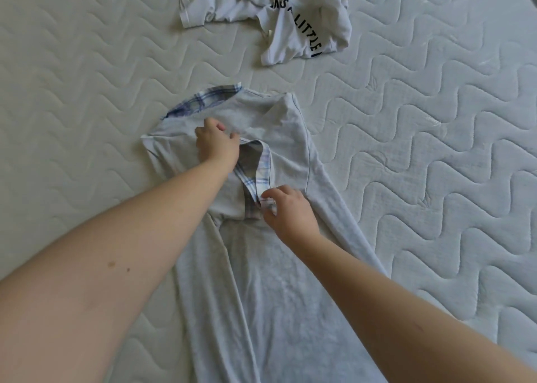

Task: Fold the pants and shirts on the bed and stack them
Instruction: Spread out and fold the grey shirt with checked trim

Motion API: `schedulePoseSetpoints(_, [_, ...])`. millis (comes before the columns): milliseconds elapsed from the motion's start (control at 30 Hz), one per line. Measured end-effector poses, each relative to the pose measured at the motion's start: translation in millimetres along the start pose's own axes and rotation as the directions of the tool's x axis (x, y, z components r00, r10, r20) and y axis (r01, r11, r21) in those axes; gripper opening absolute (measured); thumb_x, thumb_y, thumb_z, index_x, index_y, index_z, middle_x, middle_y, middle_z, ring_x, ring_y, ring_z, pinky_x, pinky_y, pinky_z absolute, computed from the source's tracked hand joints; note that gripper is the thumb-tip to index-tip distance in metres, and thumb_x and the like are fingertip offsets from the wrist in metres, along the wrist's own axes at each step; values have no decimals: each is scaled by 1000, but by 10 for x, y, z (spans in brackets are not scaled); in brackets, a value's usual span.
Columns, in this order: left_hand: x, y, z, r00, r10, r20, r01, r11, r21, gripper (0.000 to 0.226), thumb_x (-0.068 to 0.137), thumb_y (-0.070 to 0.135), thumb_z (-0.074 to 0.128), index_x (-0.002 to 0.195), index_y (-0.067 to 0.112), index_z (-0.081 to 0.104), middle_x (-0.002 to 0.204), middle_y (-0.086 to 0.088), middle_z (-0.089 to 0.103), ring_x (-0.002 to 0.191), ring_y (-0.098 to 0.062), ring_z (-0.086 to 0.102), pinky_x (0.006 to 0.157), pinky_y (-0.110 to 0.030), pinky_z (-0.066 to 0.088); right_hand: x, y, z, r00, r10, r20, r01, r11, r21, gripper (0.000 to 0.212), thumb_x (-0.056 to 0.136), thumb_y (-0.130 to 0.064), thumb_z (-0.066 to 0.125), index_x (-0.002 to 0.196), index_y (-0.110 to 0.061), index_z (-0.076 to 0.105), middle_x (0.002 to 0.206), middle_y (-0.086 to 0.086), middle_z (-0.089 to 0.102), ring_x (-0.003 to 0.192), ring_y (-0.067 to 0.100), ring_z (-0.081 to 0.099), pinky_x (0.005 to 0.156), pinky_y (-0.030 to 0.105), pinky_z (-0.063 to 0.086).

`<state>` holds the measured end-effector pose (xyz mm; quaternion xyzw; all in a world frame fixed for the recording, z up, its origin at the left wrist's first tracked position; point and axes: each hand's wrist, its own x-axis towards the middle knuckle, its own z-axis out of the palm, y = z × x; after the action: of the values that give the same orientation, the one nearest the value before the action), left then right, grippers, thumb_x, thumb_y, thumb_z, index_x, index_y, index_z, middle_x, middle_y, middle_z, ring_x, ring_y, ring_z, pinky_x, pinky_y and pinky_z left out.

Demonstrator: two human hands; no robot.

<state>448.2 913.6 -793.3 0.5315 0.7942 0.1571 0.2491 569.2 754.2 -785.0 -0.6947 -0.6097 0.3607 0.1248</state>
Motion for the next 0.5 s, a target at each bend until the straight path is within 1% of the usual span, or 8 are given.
schedulePoseSetpoints(67, [-121,25,75,996,77,46,-81,992,95,36,96,45,50,89,10,56,105,-14,63,96,-32,59,69,-31,35,-58,92,-25,999,41,-14,-40,999,12,41,93,-19,57,134,-19,56,130,4,54,120,25,47,100,34,39])
schedulePoseSetpoints(167, [-234,126,183,974,-41,223,7,989,150,68,94,64,36,82,1,58,89,-12,64,91,-29,60,68,-31,37,-119,139,3,996,76,39,-79,991,108,45,95,-19,56,140,-22,49,132,7,48,121,23,47,97,30,43])
schedulePoseSetpoints(233, [-214,177,235,940,-196,280,198,980,23,62,88,66,51,84,4,50,84,-6,55,81,-23,56,64,-30,41,-125,138,61,993,110,51,-118,969,216,46,96,-20,55,141,-26,47,126,7,46,108,19,54,82,21,46])
schedulePoseSetpoints(300, [-211,190,242,889,-293,352,370,913,-173,47,82,48,72,88,4,53,88,-5,57,68,-18,54,56,-29,45,-102,125,114,977,194,91,-214,909,358,50,95,-20,55,143,-31,45,116,5,52,88,13,55,64,15,43])
schedulePoseSetpoints(333, [-198,174,252,885,-285,368,383,895,-227,36,82,35,75,93,4,58,92,-7,61,66,-18,54,55,-29,46,-89,119,134,957,251,148,-291,834,469,52,95,-20,55,143,-35,43,109,4,56,79,12,53,58,16,42])
schedulePoseSetpoints(400, [-169,107,252,925,-214,314,319,886,-337,22,84,15,71,103,13,62,100,-6,66,76,-23,60,65,-31,51,-79,109,164,902,321,290,-430,587,686,52,94,-19,56,141,-38,44,95,0,56,69,11,49,59,19,44])
schedulePoseSetpoints(433, [-161,62,223,951,-170,260,266,877,-400,25,84,10,67,106,21,60,101,-3,65,83,-23,62,70,-30,52,-73,107,177,886,324,332,-455,470,756,50,94,-17,56,139,-38,47,91,-2,54,71,11,48,63,21,45])
schedulePoseSetpoints(500, [-166,-75,143,984,-78,161,144,880,-454,38,87,7,61,115,32,56,91,5,60,80,-16,60,65,-20,49,-49,113,198,878,309,366,-461,338,821,42,95,-14,57,132,-33,55,92,-5,57,80,13,51,74,26,46])
